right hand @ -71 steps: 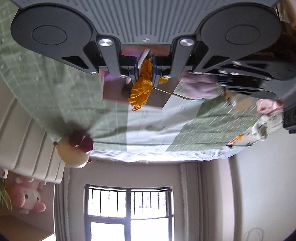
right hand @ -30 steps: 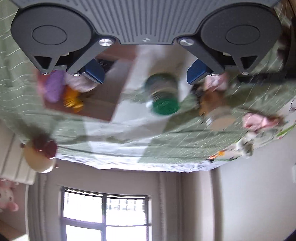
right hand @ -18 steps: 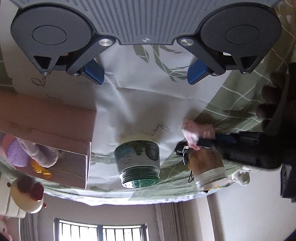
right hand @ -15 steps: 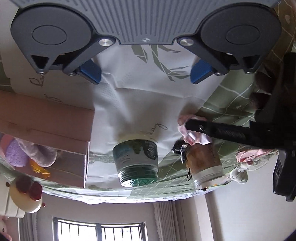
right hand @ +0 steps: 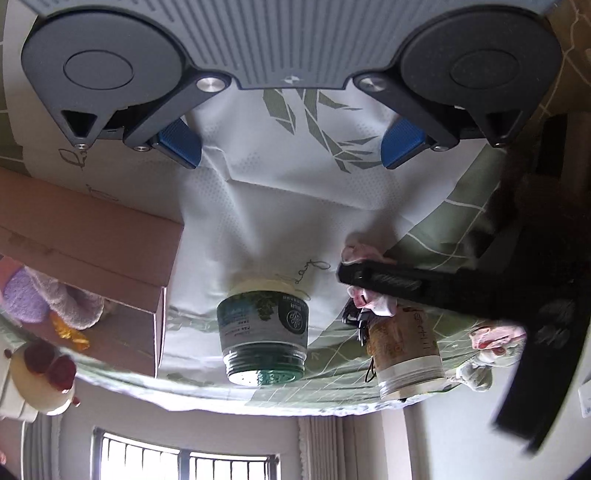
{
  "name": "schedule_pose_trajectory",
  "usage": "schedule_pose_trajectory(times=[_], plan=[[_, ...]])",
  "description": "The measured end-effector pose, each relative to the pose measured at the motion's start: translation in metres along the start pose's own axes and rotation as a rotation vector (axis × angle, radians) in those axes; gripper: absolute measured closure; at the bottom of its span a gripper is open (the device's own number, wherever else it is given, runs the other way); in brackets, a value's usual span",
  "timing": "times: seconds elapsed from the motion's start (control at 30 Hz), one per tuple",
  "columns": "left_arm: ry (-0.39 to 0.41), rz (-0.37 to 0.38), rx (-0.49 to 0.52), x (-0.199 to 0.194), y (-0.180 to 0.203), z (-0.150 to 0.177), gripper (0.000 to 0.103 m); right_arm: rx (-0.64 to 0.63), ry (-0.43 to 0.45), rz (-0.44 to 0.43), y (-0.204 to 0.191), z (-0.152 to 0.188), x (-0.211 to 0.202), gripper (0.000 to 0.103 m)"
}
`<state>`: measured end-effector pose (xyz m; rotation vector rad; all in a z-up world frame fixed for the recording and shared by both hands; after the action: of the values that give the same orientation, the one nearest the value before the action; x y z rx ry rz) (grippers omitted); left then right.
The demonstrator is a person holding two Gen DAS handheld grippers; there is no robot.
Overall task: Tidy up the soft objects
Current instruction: 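Grasp the pink ribbon bow beside the jar with the left tool, then grasp the small white clip with the right tool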
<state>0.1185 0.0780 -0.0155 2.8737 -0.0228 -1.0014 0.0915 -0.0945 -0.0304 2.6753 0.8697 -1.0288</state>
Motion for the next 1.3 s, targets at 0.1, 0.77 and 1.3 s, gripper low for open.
schedule_pose_trajectory(times=[0.1, 0.77, 1.3], plan=[[0.001, 0.03, -0.054, -0.02, -0.009, 0.008, 0.089, -0.013, -0.021, -0.004, 0.0, -0.001, 0.002, 0.0], [0.176, 0.061, -0.306, -0.137, -0.101, 0.045, 0.09, -0.087, -0.02, -0.098, -0.08, -0.107, 0.085, 0.045], [0.117, 0.171, -0.273, -0.132, -0.048, 0.056, 0.09, -0.187, -0.027, -0.056, -0.064, -0.08, -0.001, 0.083]])
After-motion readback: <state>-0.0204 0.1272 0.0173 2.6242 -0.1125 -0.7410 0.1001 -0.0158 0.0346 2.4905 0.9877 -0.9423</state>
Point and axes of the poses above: each gripper's, at about its wrist camera, not at the fingertips, and x roughly the way its jaws point, y to its right, z to its underside, the point moved 4 cm from there along x, roughly the way its jaws point, and after that the axes turned 4 degrees about y, right-handed, at the moved point
